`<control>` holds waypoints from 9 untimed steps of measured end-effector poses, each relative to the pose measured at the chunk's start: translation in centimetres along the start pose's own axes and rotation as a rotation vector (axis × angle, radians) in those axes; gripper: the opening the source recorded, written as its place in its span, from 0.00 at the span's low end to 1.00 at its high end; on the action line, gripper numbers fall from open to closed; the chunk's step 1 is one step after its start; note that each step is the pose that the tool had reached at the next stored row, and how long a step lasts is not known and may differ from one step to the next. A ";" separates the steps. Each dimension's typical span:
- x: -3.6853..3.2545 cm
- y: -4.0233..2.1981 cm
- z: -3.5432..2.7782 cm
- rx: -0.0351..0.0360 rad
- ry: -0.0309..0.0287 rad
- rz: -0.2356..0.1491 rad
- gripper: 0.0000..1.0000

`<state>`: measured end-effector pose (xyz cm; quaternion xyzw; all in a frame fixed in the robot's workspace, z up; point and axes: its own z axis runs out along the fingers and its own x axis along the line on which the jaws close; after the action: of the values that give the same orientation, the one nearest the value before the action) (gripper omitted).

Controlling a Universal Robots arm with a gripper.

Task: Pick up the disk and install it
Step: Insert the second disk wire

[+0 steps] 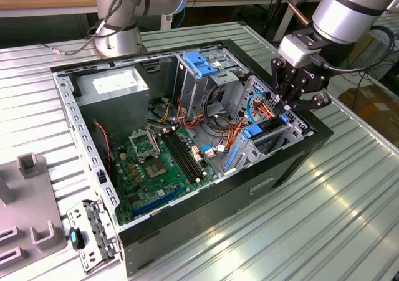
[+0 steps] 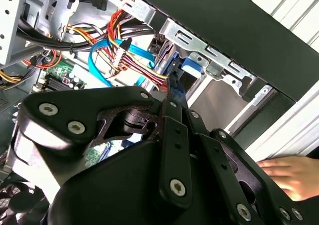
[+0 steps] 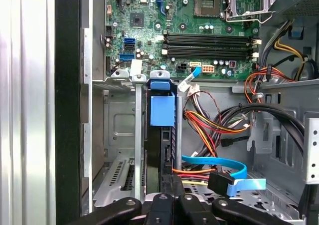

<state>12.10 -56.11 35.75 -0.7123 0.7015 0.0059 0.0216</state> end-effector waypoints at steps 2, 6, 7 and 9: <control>-0.01 0.08 -0.13 -0.0016 -0.0004 0.000 0.11; -0.05 0.42 -0.88 -0.0018 -0.0052 0.000 0.11; -0.06 0.41 -1.22 -0.0018 -0.0055 0.000 0.11; -0.09 0.40 -2.10 -0.0017 -0.0060 0.000 0.11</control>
<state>11.65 -56.10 37.85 -0.7122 0.7015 0.0086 0.0231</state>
